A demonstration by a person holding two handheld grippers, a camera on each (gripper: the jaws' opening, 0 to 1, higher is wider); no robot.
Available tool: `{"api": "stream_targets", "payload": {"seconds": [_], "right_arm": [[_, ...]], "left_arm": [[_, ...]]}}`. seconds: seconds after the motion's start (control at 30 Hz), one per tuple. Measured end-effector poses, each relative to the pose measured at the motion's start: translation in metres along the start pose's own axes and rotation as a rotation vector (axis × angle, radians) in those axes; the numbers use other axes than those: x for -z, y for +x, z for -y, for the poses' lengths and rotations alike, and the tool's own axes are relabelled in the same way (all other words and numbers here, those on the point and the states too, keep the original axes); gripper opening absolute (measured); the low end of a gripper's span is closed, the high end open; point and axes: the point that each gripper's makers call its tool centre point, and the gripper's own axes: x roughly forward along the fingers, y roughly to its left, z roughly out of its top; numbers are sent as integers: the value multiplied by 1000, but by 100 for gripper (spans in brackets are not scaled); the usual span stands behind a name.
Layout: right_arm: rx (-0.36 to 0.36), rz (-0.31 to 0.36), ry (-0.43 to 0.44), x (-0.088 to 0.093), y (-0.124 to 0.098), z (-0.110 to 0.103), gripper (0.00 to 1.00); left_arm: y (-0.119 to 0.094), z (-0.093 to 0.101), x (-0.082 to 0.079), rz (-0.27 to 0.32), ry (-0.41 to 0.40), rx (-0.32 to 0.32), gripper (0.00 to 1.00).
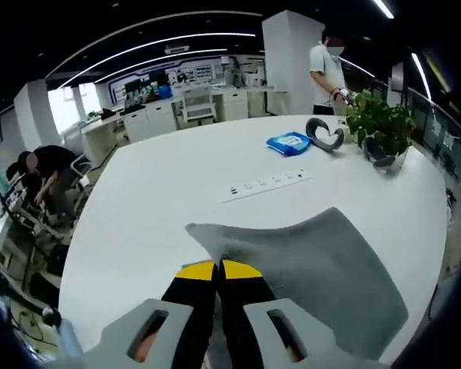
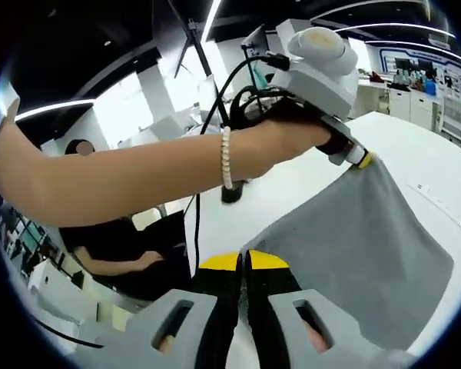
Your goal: Fold the towel on the table until its edges align and the towel forms a compact rectangular stack.
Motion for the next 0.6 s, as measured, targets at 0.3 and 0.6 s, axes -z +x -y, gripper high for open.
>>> {"api": "stream_targets", "payload": {"seconds": [0.3, 0.6], "right_arm": [[-2, -18, -20, 12, 33, 4, 0], [-5, -37, -31, 32, 67, 8, 0]], "left_arm": [[19, -13, 21, -29, -1, -25, 1], [40, -24, 55, -74, -3, -58, 1]]}}
